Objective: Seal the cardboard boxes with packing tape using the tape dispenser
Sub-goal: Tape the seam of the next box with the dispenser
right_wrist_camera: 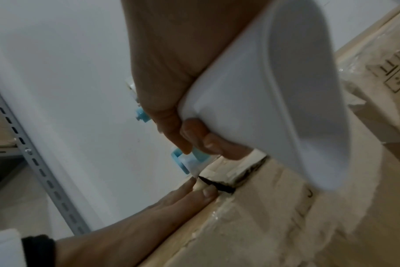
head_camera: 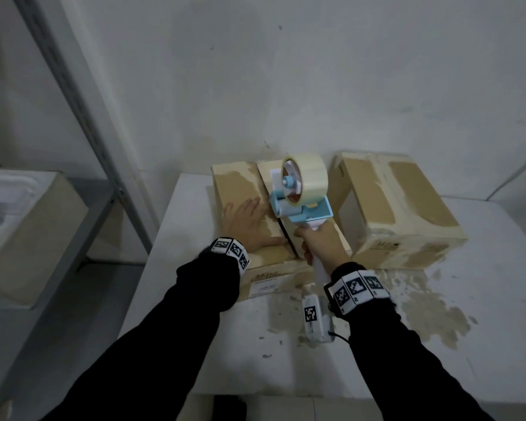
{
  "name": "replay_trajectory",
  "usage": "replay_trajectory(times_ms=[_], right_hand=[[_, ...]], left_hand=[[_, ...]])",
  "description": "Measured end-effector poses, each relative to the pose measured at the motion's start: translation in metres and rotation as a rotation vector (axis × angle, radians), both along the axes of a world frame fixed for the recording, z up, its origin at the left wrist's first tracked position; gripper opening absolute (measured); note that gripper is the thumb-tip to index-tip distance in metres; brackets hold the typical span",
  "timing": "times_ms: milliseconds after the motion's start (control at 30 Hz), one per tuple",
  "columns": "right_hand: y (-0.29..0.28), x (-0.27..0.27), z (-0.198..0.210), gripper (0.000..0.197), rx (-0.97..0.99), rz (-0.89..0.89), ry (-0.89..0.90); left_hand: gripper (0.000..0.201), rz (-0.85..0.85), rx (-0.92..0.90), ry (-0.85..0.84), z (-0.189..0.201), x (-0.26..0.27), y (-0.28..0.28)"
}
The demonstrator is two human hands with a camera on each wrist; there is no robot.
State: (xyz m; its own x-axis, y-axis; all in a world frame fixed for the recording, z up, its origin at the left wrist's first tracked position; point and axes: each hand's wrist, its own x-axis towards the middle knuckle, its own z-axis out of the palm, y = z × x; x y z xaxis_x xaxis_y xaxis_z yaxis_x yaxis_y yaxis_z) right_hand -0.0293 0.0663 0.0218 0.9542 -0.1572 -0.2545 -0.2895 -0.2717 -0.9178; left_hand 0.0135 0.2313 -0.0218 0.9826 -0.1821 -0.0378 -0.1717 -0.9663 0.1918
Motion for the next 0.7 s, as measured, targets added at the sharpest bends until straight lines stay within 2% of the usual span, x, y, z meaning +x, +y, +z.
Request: replay_trajectory(times_ms=[233,333,400,500,567,700], right_hand=[[-0.001,-0.007,-0.005,0.016,0.057,-0.003,0.031],[-0.003,-0.007,-0.006,0.014,0.129,-0.035,0.026],[-0.005,-0.008,-0.007,0.012,0.151,-0.035,0.028],[-0.007,-0.004,-0.01,0.019,0.146,-0.045,0.034],[-0.007,-0.001,-0.012,0.018,0.142,-0.055,0.036],[-0.008,0.0,-0.016,0.019,0.113,-0.038,0.04]], left_hand=[[0.099,0.012,0.029,-0.052,0.002,0.005,-0.002],[0.105,0.016,0.01,-0.077,0.007,0.013,-0.007],[0.11,-0.024,0.002,-0.07,0.005,0.016,-0.008],[0.112,-0.157,0.124,-0.114,0.002,0.02,-0.008],[0.104,-0.218,0.174,-0.089,0.001,0.024,-0.007],[0.075,-0.22,0.158,0.049,-0.004,0.032,-0.007]])
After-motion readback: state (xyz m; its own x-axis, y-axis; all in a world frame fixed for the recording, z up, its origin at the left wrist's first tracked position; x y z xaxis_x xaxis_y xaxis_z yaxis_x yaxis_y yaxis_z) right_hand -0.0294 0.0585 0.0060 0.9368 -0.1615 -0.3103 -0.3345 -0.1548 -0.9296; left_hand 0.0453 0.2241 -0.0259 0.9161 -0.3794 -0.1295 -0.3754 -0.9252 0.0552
